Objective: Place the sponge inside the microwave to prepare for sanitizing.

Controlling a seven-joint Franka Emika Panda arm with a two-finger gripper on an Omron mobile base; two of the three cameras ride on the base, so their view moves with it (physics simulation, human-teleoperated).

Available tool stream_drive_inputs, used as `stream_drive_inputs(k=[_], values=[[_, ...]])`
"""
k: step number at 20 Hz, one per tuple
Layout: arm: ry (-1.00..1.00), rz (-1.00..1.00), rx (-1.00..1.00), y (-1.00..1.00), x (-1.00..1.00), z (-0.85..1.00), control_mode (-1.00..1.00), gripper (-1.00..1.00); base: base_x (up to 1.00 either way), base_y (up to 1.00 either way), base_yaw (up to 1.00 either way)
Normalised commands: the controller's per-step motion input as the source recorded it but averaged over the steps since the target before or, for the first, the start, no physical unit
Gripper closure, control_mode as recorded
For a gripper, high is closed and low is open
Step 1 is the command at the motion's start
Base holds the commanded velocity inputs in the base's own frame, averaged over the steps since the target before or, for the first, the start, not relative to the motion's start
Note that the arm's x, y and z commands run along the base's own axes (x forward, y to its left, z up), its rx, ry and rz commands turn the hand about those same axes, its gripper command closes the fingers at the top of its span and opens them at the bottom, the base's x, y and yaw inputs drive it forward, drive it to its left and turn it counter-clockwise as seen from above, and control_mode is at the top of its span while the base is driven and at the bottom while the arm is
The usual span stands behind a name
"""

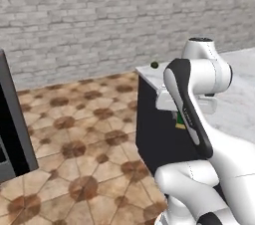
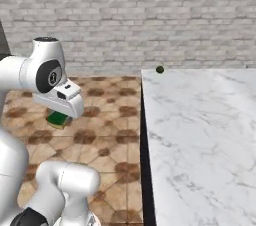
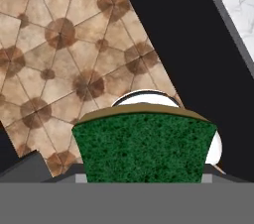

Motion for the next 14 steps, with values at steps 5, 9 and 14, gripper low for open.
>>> stream_drive_inputs(k=[5, 9, 14], values=[[0.00, 0.00, 0.00, 0.00, 0.00, 0.00, 1.00, 1.00, 0.67, 0.00, 0.43], [0.00, 0.00, 0.00, 0.00, 0.00, 0.00, 1.00, 1.00, 0.67, -0.02, 0.36], [0.00, 0.00, 0.00, 0.00, 0.00, 0.00, 1.00, 1.00, 0.69, -0.05, 0.31]])
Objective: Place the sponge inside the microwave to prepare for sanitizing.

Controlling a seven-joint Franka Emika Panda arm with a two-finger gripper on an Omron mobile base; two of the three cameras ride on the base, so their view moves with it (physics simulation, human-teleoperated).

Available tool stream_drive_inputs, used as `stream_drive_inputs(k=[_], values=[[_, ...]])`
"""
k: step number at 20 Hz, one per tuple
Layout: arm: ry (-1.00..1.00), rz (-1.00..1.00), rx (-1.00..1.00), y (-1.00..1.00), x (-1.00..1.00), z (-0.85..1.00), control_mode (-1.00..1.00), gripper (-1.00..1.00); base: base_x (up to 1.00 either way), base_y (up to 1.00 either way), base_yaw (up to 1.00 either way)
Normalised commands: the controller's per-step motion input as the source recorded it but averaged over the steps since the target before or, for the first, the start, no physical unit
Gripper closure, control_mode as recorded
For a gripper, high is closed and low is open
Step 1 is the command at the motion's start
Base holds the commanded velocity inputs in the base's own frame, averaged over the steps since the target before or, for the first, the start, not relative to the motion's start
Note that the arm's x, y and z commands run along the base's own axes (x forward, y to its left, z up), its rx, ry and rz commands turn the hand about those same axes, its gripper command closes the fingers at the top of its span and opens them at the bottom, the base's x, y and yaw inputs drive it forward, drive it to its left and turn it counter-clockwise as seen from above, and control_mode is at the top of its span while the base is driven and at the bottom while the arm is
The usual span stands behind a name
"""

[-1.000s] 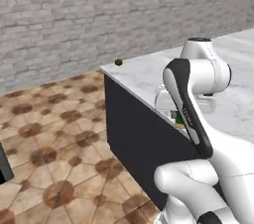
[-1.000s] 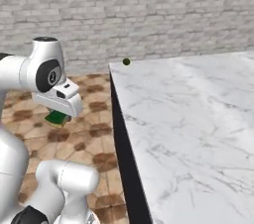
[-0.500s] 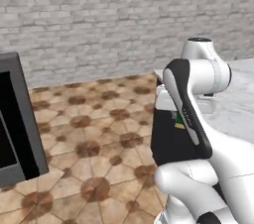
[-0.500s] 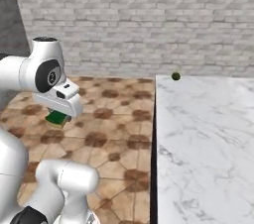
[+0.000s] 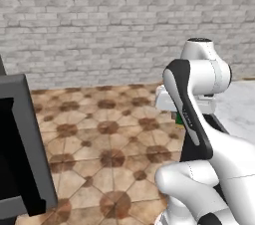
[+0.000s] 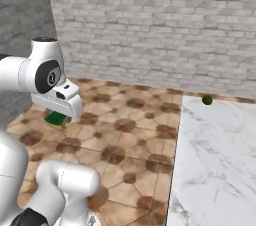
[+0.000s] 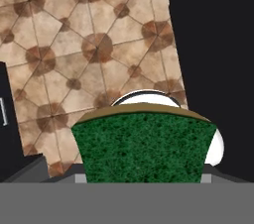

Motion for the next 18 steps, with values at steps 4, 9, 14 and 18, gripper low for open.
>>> stream_drive_inputs(k=[4, 9, 14, 18], values=[[0.00, 0.00, 0.00, 0.00, 0.00, 0.00, 1.00, 1.00, 0.65, -0.04, 0.34], [0.00, 0.00, 0.00, 0.00, 0.00, 0.00, 1.00, 1.00, 0.63, -0.04, 0.40], [0.00, 0.00, 0.00, 0.00, 0.00, 0.00, 1.00, 1.00, 0.55, -0.04, 0.56], [0.00, 0.00, 0.00, 0.00, 0.00, 0.00, 1.00, 1.00, 0.38, -0.06, 0.72]])
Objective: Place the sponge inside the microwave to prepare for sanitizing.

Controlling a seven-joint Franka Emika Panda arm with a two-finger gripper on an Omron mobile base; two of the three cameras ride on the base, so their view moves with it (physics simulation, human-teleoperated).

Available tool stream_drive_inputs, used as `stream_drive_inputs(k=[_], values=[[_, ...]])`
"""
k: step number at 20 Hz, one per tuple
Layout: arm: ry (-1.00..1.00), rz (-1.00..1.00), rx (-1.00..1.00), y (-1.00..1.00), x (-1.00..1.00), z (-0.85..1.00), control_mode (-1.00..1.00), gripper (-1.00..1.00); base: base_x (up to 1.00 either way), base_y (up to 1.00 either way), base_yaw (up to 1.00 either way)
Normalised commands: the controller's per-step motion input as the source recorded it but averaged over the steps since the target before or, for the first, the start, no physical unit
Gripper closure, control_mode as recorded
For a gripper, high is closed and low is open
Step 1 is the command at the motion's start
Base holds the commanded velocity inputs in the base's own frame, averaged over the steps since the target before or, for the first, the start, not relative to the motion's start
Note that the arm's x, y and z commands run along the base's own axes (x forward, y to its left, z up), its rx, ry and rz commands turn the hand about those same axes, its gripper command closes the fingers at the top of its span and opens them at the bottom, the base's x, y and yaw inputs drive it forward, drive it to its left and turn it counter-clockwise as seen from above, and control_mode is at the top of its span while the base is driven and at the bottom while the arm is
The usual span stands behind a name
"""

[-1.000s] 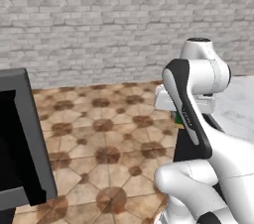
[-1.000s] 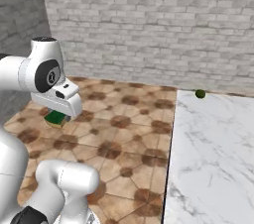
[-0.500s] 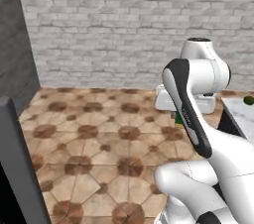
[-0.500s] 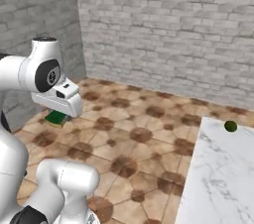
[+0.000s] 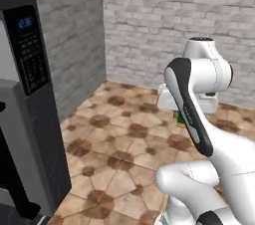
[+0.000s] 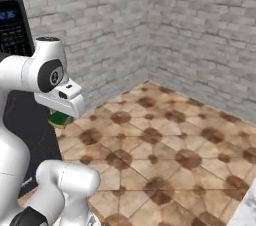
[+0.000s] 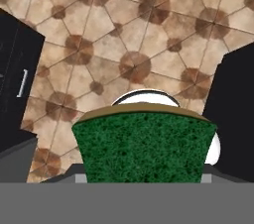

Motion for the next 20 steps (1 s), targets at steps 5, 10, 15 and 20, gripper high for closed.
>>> stream_drive_inputs(k=[5, 10, 15, 20], values=[[0.00, 0.00, 0.00, 0.00, 0.00, 0.00, 1.00, 1.00, 0.36, -0.06, 0.74], [0.00, 0.00, 0.00, 0.00, 0.00, 0.00, 1.00, 1.00, 0.35, -0.06, 0.74], [0.00, 0.00, 0.00, 0.00, 0.00, 0.00, 1.00, 1.00, 0.42, -0.06, 0.69], [0.00, 0.00, 0.00, 0.00, 0.00, 0.00, 1.00, 1.00, 0.46, -0.08, 0.63]])
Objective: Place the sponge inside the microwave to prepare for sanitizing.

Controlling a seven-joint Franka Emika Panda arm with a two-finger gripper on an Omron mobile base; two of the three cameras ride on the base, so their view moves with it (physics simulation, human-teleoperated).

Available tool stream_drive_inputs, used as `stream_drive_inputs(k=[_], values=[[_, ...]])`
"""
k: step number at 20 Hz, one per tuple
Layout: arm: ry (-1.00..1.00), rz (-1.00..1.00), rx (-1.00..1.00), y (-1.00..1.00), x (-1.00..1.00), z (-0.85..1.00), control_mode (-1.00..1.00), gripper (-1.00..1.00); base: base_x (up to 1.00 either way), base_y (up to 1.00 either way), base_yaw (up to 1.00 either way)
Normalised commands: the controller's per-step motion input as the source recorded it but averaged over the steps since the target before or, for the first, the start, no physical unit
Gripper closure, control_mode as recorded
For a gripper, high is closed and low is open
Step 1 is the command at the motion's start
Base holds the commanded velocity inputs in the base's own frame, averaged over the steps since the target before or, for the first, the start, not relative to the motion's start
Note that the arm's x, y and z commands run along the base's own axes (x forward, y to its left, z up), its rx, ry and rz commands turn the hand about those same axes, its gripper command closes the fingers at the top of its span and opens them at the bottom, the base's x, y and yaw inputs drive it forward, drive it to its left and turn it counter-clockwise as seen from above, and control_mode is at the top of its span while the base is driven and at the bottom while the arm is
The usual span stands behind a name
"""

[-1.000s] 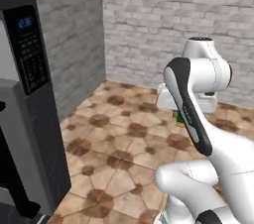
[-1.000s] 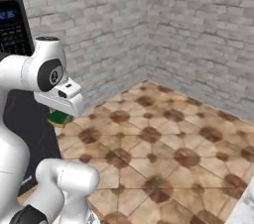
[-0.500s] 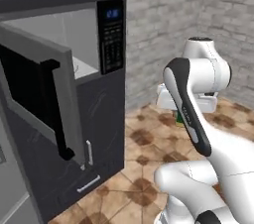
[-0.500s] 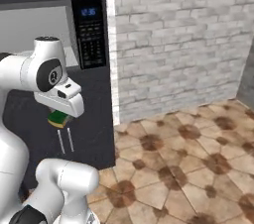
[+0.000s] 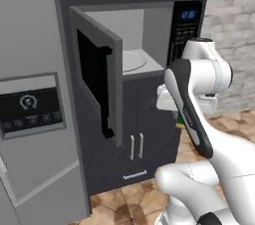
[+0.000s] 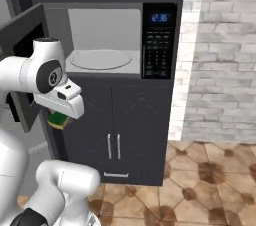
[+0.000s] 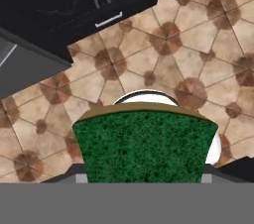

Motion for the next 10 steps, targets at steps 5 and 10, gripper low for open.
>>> stream_drive_inputs(k=[5, 10], values=[[0.00, 0.00, 0.00, 0.00, 0.00, 0.00, 1.00, 1.00, 0.35, -0.24, 0.48], [0.00, 0.00, 0.00, 0.00, 0.00, 0.00, 1.00, 1.00, 0.29, -0.45, 0.28]])
